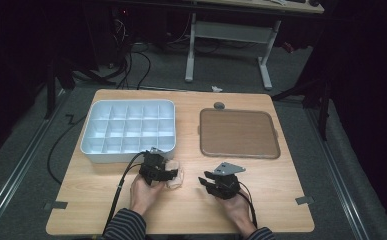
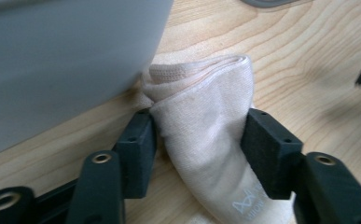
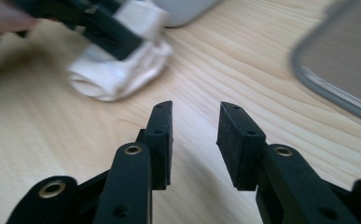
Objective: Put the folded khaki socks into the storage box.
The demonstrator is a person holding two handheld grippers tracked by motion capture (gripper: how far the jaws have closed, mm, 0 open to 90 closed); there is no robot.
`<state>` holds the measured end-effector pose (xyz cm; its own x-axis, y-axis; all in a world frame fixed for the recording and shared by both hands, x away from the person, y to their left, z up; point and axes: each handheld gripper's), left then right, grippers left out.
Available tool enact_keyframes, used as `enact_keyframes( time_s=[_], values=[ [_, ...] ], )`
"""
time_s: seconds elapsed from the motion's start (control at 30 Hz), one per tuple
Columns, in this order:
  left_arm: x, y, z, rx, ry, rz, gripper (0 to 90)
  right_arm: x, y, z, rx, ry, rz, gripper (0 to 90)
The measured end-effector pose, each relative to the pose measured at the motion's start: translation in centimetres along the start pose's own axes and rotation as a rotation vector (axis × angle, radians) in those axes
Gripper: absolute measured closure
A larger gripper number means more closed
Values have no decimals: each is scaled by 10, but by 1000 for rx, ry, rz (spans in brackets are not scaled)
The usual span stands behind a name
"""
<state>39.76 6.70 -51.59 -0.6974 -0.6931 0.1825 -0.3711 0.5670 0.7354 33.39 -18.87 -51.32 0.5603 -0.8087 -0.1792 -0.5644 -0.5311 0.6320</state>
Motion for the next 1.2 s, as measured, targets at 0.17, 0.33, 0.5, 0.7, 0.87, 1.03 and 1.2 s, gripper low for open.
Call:
enact_keyframes(
  time_s=[0.17, 0.33, 0.5, 0.7, 0.87, 1.03, 1.2],
  values=[
    [-1, 0, 0, 4, -3, 33, 562, 23, 11, 7, 21, -43, 90, 602],
    [-1, 2, 0, 1, -10, 40, 637, 45, 19, 17, 32, -100, 162, 570],
    [-2, 3, -1, 2, -19, 49, 691, 58, 26, 25, 27, -144, 210, 538],
    [-2, 7, 0, 9, -39, 61, 731, 62, 25, 29, 10, -156, 252, 502],
    [-2, 9, 1, 17, -43, 76, 741, 62, 22, 28, -11, -142, 258, 457],
    [-2, 12, 0, 24, -51, 83, 745, 61, 21, 27, -15, -134, 260, 448],
    [-3, 19, 1, 28, -68, 83, 749, 61, 21, 27, -15, -134, 261, 440]
  ],
)
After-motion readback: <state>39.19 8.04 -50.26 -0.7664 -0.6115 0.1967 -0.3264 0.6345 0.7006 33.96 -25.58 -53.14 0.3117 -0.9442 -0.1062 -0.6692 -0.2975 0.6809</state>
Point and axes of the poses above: each handheld gripper's, and its own axes: y roughly backward along the jaws, z roughly out of its underside, x roughly to its right, and after that the axes turned 10 degrees about -y, right-handed
